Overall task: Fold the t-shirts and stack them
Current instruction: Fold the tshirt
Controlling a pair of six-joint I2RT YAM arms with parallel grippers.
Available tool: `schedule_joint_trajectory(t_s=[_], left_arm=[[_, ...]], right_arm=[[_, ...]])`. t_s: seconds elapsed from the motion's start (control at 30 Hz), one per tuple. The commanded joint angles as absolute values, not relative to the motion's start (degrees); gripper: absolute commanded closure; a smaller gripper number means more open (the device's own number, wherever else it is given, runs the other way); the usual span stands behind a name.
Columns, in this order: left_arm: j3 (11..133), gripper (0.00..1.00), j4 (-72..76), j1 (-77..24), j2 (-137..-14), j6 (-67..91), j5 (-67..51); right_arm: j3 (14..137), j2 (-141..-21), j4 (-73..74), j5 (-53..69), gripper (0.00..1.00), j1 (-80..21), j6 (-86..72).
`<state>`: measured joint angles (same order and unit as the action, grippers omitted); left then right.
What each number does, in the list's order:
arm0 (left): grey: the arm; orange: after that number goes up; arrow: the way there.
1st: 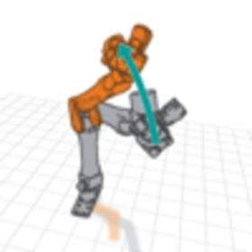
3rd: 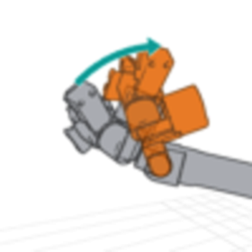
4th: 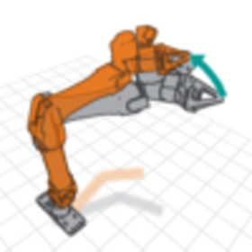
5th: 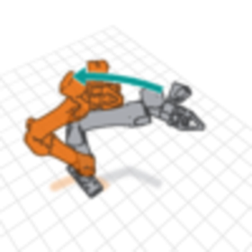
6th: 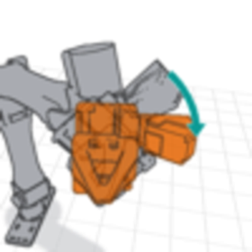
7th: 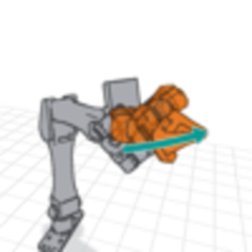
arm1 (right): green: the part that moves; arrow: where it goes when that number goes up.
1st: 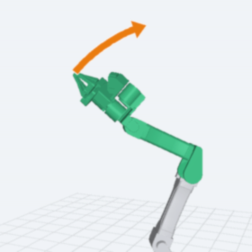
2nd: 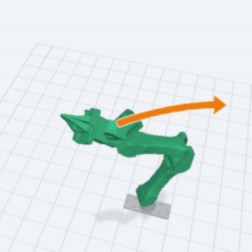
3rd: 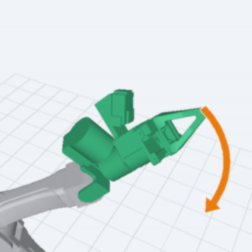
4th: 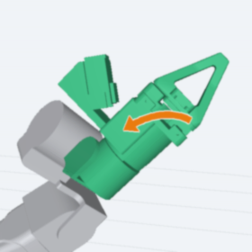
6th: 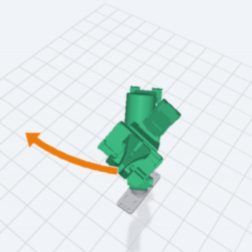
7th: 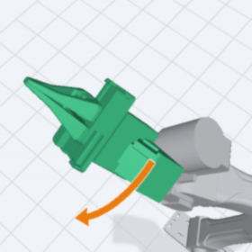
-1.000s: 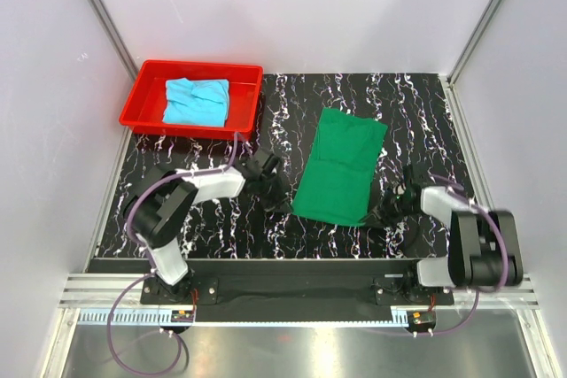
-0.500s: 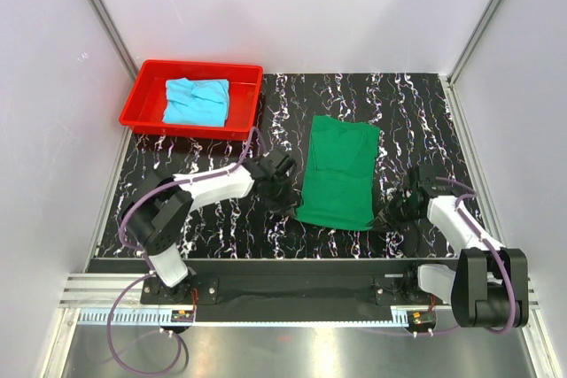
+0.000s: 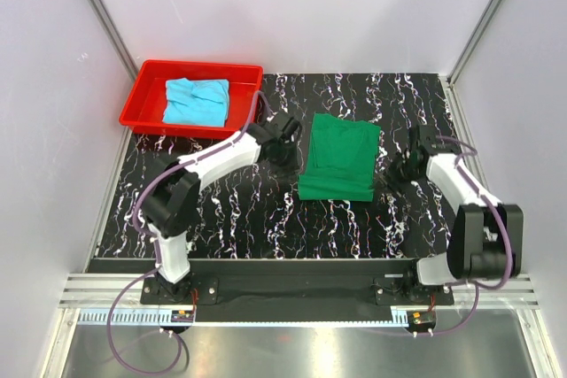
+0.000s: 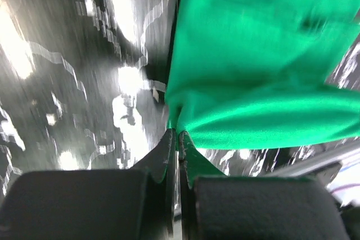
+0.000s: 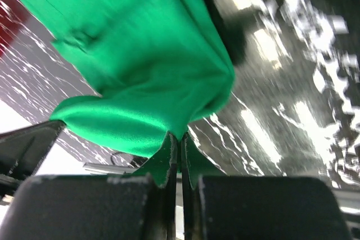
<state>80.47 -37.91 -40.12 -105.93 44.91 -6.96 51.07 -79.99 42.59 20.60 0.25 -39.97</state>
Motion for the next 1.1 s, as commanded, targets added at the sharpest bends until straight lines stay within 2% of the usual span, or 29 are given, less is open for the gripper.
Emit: schedule_joint_trajectory(t_s=[0.0, 0.33, 0.77, 1.07], left_arm=[[87.5, 1.0, -40.8, -36.7, -109.8, 41.4, -5.6], [107.2, 1.0, -42.2, -33.4, -120.8, 38.5, -8.2], [114.8, 1.0, -29.8, -30.4, -126.7, 38.7, -10.6], [119.1, 1.0, -27.4, -28.6, -128.5, 39.9, -12.1]], right_arm=[[58.2, -84.5, 41.8, 17.0, 1.0, 0.4, -36.7], [72.4, -97.6, 41.0, 17.4, 1.0, 2.1, -35.5], [86.2, -107.5, 40.3, 21.9, 1.0, 4.4, -34.9], [92.1, -111.4, 41.4, 24.2, 1.0, 5.3, -35.2]])
